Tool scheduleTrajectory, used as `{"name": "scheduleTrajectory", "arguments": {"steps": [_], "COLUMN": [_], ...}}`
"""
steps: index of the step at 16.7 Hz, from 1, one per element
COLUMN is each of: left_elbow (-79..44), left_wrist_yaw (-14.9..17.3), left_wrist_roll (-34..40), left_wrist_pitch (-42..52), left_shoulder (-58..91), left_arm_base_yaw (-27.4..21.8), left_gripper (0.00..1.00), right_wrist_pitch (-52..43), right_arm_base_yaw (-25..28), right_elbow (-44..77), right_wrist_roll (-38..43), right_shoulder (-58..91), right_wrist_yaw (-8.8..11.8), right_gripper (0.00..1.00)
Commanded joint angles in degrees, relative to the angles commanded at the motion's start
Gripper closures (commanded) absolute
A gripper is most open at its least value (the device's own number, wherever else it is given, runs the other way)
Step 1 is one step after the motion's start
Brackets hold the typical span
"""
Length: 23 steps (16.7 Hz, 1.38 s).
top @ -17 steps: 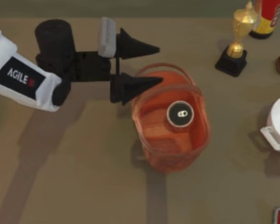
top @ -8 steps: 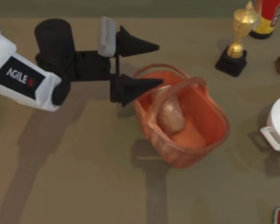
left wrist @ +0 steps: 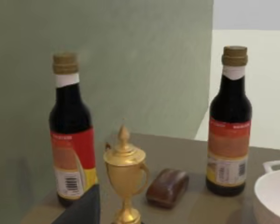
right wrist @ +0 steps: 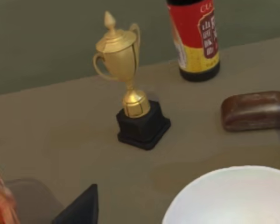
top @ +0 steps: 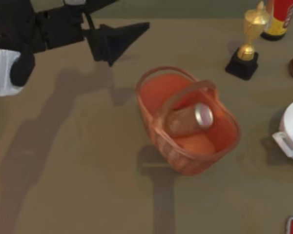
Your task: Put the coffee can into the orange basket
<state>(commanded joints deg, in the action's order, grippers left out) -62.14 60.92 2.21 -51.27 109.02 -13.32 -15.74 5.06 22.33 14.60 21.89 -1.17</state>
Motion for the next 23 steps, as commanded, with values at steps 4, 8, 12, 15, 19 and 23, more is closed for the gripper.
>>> {"name": "scheduleTrajectory", "arguments": {"steps": [4, 8, 12, 15, 19, 23], "left_elbow": [7.3, 18.1, 30.5, 40.0, 51.0, 59.1], "left_wrist_yaw": [-10.6, -23.1, -35.3, -43.6, -52.6, -58.8], "left_wrist_roll": [2.8, 4.7, 4.8, 3.7, 1.3, -1.1], "left_wrist_pitch": [7.8, 18.0, 28.5, 36.0, 44.0, 49.4], "left_shoulder": [-19.5, -42.1, -63.7, -78.5, -94.2, -105.2], "left_arm_base_yaw": [3.7, 7.4, 10.3, 12.0, 13.5, 14.3], "left_gripper": [0.00, 0.00, 0.00, 0.00, 0.00, 0.00], "right_wrist_pitch": [-13.0, -27.4, -42.1, -52.7, -65.1, -74.0], "right_arm_base_yaw": [4.7, 10.2, 16.1, 20.4, 25.6, 29.3], "right_elbow": [20.0, 42.9, 65.9, 81.7, 98.9, 110.0], "right_wrist_roll": [13.0, 27.8, 43.0, 53.9, 66.3, 74.9], "right_shoulder": [18.4, 39.0, 60.2, 75.5, 93.4, 106.1], "right_wrist_yaw": [-0.5, -0.8, -0.7, -0.5, 0.1, 0.7], "right_gripper": [0.00, 0.00, 0.00, 0.00, 0.00, 0.00]}}
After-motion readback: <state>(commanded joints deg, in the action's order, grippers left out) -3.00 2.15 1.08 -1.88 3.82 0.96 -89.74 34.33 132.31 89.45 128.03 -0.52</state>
